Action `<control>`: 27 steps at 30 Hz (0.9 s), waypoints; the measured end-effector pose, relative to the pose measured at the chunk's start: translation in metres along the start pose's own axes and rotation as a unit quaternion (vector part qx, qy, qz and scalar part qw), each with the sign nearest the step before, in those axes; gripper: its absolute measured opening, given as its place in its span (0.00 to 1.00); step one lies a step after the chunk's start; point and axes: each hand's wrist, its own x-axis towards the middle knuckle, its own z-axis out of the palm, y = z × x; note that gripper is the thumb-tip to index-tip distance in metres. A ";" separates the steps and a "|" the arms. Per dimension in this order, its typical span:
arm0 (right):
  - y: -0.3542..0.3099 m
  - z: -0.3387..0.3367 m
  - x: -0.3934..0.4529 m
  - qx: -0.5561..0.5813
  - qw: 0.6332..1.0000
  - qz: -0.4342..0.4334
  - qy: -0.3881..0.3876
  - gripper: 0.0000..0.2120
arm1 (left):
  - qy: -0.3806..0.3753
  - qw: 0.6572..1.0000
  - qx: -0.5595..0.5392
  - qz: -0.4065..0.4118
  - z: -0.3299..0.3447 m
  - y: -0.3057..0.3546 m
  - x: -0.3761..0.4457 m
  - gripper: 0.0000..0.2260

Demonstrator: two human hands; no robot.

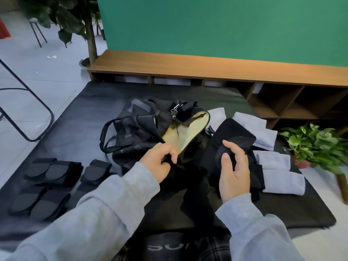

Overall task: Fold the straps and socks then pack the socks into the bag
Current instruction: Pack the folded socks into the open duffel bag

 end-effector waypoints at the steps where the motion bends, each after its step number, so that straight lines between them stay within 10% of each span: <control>1: 0.000 -0.001 -0.004 0.003 1.000 0.005 -0.002 0.18 | 0.000 1.000 -0.012 -0.006 0.001 -0.001 -0.009 0.24; 27: -0.034 -0.008 -0.052 0.027 0.998 -0.039 -0.051 0.17 | 0.027 0.995 -0.073 -0.058 0.000 0.009 -0.094 0.25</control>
